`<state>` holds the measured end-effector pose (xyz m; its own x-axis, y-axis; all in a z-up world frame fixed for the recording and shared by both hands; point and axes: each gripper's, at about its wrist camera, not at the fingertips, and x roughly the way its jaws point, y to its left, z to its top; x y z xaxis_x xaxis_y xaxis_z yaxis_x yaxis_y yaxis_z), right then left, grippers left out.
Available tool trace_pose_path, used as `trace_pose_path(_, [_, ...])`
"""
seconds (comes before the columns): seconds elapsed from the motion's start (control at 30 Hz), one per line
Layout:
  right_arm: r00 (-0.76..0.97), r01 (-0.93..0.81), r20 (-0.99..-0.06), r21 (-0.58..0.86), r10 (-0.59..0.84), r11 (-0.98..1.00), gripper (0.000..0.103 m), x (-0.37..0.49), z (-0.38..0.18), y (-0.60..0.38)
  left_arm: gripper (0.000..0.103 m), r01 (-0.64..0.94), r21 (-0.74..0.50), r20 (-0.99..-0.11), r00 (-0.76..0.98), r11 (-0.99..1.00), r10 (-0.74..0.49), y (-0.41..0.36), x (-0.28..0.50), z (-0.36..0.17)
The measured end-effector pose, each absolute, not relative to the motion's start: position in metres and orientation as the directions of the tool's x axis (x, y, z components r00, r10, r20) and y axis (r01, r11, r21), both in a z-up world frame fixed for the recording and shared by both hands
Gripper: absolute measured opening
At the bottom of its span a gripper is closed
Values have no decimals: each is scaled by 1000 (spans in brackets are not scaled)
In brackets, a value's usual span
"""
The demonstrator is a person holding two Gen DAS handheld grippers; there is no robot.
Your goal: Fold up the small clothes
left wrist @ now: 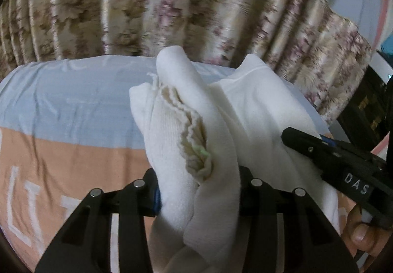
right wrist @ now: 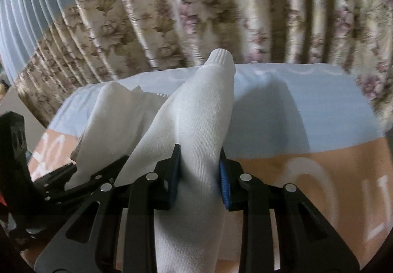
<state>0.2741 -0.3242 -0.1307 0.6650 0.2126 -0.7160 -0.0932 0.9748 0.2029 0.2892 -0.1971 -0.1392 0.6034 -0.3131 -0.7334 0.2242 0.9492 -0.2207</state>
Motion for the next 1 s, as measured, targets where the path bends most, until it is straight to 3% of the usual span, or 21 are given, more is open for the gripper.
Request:
trace_pose_path(0.2, [656, -34, -745, 133, 123, 991, 29, 263, -159, -363, 45, 221, -126, -771, 592, 967, -236, -235, 292, -169])
trace_pose_path(0.3, [633, -32, -768, 99, 97, 995, 31, 261, -179, -366, 53, 208, -89, -759, 619, 974, -201, -235, 287, -172])
trace_pose_path(0.37, [642, -26, -763, 74, 74, 997, 36, 257, -186, -367, 68, 187, -72, -753, 634, 980, -176, -230, 286, -172])
trace_pose_path(0.43, [660, 7, -751, 13, 5, 1000, 58, 256, -186, -365, 81, 138, -60, -749, 648, 989, -136, -215, 284, -171])
trace_pose_path(0.47, [665, 21, -746, -12, -23, 1000, 62, 254, -187, -365, 89, 122, -62, -747, 653, 991, -127, -209, 284, -171])
trace_pose_path(0.57, [671, 55, -740, -18, -50, 998, 72, 249, -189, -369, 96, 107, -61, -744, 658, 992, -116, -193, 280, -172])
trace_pose_path(0.63, [670, 80, -740, 2, -52, 997, 78, 245, -188, -374, 98, 109, -47, -737, 667, 993, -108, -187, 276, -169])
trace_pose_path(0.83, [685, 125, -726, 35, -61, 992, 79, 221, -182, -371, 99, 109, -57, -715, 690, 992, -117, -171, 263, -154])
trace_pose_path(0.97, [693, 132, -718, 48, -58, 990, 80, 207, -162, -361, 99, 75, 18, -659, 751, 997, -44, -160, 242, -127])
trace_pose_path(1.0, [698, 130, -713, 46, -59, 990, 84, 204, -157, -358, 99, 61, 32, -646, 763, 998, -26, -155, 235, -120])
